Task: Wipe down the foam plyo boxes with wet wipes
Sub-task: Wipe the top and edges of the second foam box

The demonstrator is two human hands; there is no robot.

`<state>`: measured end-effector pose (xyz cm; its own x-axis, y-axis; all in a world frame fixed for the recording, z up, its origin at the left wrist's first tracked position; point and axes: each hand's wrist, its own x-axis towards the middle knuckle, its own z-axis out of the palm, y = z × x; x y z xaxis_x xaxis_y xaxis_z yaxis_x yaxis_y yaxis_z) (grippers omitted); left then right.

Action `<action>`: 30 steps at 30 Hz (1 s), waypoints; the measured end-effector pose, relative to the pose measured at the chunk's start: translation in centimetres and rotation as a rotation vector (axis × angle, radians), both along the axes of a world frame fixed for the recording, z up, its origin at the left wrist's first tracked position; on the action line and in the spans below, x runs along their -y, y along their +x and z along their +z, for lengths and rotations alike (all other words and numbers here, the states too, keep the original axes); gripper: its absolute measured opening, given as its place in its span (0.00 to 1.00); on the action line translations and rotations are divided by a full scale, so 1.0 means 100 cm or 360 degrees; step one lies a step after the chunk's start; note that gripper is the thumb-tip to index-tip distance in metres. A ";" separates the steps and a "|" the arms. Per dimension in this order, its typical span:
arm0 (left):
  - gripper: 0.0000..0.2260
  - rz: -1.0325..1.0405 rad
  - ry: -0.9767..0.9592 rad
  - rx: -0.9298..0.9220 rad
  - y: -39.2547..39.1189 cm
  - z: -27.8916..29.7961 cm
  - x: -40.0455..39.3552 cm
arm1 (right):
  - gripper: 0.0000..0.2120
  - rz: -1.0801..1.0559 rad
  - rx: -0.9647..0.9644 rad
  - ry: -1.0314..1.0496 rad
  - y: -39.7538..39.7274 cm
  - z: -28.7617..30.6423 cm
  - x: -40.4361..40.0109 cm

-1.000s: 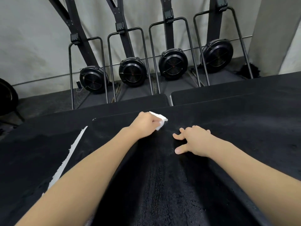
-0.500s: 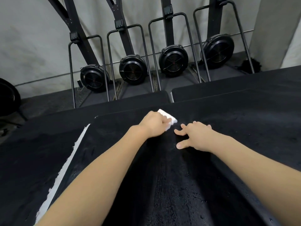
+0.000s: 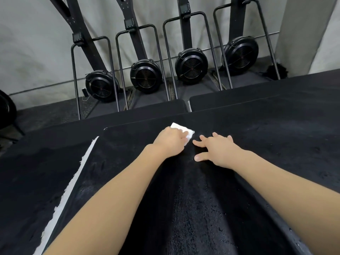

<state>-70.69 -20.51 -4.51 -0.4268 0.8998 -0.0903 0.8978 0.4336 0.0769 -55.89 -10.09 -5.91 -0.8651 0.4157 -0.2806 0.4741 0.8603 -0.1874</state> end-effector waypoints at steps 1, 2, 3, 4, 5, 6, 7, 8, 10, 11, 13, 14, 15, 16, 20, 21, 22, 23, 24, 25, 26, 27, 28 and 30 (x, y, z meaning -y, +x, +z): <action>0.13 -0.0012 -0.0002 0.0029 0.006 0.001 0.007 | 0.31 0.0009 0.0019 0.0012 0.000 -0.002 0.000; 0.13 -0.0023 0.0003 0.0055 0.013 0.003 0.019 | 0.30 0.0017 0.0039 0.0027 0.003 -0.001 0.002; 0.12 -0.0027 0.0003 0.0072 0.022 0.006 0.032 | 0.30 0.0031 0.0058 0.0035 0.007 0.003 0.004; 0.12 -0.0041 -0.0003 0.0088 0.031 0.008 0.045 | 0.30 0.0043 0.0072 0.0019 0.010 0.006 0.004; 0.13 -0.0066 -0.0007 0.0085 0.041 0.009 0.056 | 0.30 0.0059 0.0083 -0.0010 0.015 0.010 0.005; 0.12 -0.0101 -0.0001 0.0077 0.051 0.011 0.068 | 0.31 0.0075 0.0082 -0.0043 0.021 0.015 0.007; 0.11 -0.0132 0.0000 0.0065 0.060 0.012 0.078 | 0.31 0.0087 0.0079 -0.0082 0.029 0.020 0.010; 0.11 -0.0167 0.0002 0.0053 0.069 0.011 0.089 | 0.32 0.0097 0.0073 -0.0127 0.037 0.023 0.014; 0.11 -0.0214 -0.0007 0.0071 0.081 0.008 0.106 | 0.35 0.0105 0.0080 -0.0195 0.054 0.027 0.022; 0.11 -0.0224 -0.0015 0.0081 0.086 0.005 0.112 | 0.36 0.0110 0.0090 -0.0199 0.062 0.027 0.027; 0.13 -0.0232 -0.0053 0.0106 0.088 0.002 0.117 | 0.37 0.0120 0.0103 -0.0174 0.074 0.023 0.035; 0.14 -0.0218 -0.0071 0.0121 0.087 0.003 0.115 | 0.37 0.0119 0.0100 -0.0168 0.076 0.021 0.037; 0.15 -0.0194 -0.0081 0.0126 0.084 0.003 0.111 | 0.37 0.0112 0.0092 -0.0162 0.077 0.019 0.039; 0.17 -0.0161 -0.0093 0.0116 0.079 0.004 0.103 | 0.37 0.0103 0.0080 -0.0153 0.077 0.018 0.040; 0.18 -0.0086 -0.0116 0.0074 0.057 0.001 0.061 | 0.37 0.0071 0.0057 -0.0142 0.073 0.016 0.039; 0.18 -0.0082 -0.0094 0.0077 0.055 0.001 0.052 | 0.37 0.0071 0.0058 -0.0134 0.073 0.016 0.040; 0.18 -0.0068 -0.0074 0.0080 0.054 0.001 0.045 | 0.37 0.0070 0.0062 -0.0119 0.073 0.015 0.041; 0.18 -0.0051 -0.0067 0.0065 0.055 0.001 0.042 | 0.36 0.0070 0.0064 -0.0102 0.074 0.014 0.042; 0.17 -0.0035 -0.0059 0.0047 0.057 0.001 0.042 | 0.36 0.0070 0.0064 -0.0087 0.076 0.014 0.043; 0.16 -0.0031 -0.0035 0.0049 0.061 0.002 0.046 | 0.36 0.0067 0.0063 -0.0076 0.077 0.013 0.044; 0.16 -0.0045 0.0003 0.0071 0.065 0.002 0.053 | 0.36 0.0061 0.0059 -0.0068 0.077 0.012 0.045; 0.14 -0.0063 0.0056 0.0126 0.070 0.002 0.062 | 0.36 0.0050 0.0053 -0.0064 0.077 0.013 0.045; 0.13 -0.0082 0.0106 0.0202 0.077 0.003 0.076 | 0.36 0.0033 0.0047 -0.0066 0.076 0.013 0.046; 0.17 -0.0171 0.0176 0.0266 0.096 0.004 0.103 | 0.37 -0.0011 0.0031 -0.0079 0.076 0.014 0.047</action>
<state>-61.08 -30.84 -4.06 -0.3154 0.9476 -0.0502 0.9091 0.3169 0.2702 -48.33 -14.79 -4.51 -0.8566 0.4066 -0.3177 0.4838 0.8470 -0.2202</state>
